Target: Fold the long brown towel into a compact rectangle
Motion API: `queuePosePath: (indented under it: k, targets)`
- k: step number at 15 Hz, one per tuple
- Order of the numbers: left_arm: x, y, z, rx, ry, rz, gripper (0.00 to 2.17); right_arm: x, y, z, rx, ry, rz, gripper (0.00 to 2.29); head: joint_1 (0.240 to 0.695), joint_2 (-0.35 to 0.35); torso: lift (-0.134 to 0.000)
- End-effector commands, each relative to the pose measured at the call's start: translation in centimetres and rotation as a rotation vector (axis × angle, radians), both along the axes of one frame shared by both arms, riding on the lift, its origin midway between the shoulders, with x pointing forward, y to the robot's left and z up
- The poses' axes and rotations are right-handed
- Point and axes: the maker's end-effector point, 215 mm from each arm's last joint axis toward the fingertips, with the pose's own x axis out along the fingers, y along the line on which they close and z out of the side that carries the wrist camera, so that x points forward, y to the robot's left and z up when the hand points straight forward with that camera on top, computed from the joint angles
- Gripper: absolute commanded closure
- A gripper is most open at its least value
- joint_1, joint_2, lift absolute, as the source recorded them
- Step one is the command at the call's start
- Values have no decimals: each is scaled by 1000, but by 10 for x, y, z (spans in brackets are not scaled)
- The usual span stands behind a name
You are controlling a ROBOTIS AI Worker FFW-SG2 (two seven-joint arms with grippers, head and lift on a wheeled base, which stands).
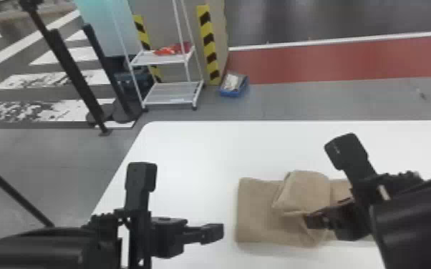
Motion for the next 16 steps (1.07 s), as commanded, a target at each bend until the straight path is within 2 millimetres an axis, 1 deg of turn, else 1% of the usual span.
queuePosePath:
  k: [1, 2, 3, 4, 5, 6, 7, 8, 9, 10, 11, 12, 13, 14, 15, 16]
  targets:
    - [-1, -1, -3, 0, 9, -2, 66, -2, -20, 0, -2, -8, -41, 1015, 695, 240, -124]
    - [-1, -2, -3, 1, 10, -4, 66, -4, -28, -5, -4, 0, -61, 981, 695, 227, -124]
    - [-1, -3, -4, 2, 11, -5, 66, -5, -35, -4, -8, -8, -79, 775, 695, 215, -124]
    - [-1, -3, -5, 4, 13, -6, 66, -9, -47, -9, -17, -2, -99, 680, 695, 197, -124]
    - [0, -3, -5, 3, 13, -5, 66, -9, -52, -4, -8, -11, -112, 650, 695, 185, -124]
    - [0, -3, -5, 4, 13, -6, 66, -11, -64, -5, -4, -10, -143, 593, 695, 175, -124]
    - [0, -3, -5, 4, 13, -6, 66, -13, -68, -3, 1, -15, -153, 569, 695, 160, -124]
    - [0, -2, -7, 5, 18, -4, 66, -13, -76, 5, 24, -30, -179, 569, 695, 151, -124]
    - [1, -2, -7, 5, 19, -5, 66, -14, -72, 9, 58, -28, -175, 569, 695, 142, -124]
    - [2, -3, -7, 4, 19, -6, 66, -11, -67, 16, 89, -34, -164, 552, 695, 136, -124]
    - [2, -4, -7, 3, 18, -10, 66, 3, -57, 34, 110, -67, -142, 424, 695, 132, -124]
    - [1, -5, -7, 3, 18, -11, 66, 18, -43, 51, 134, -91, -113, 424, 695, 135, -124]
    - [1, -4, -7, 4, 18, -10, 70, 26, -32, 58, 147, -93, -88, 424, 695, 140, -124]
    - [1, -3, -6, 5, 16, -7, 70, 31, -18, 61, 168, -84, -62, 424, 695, 149, -124]
    - [-1, -2, -7, 5, 18, -5, 73, 35, -6, 59, 173, -68, -54, 383, 695, 160, -124]
    - [-1, 0, -6, 5, 18, -2, 76, 38, 0, 50, 150, -48, -42, 336, 695, 174, -124]
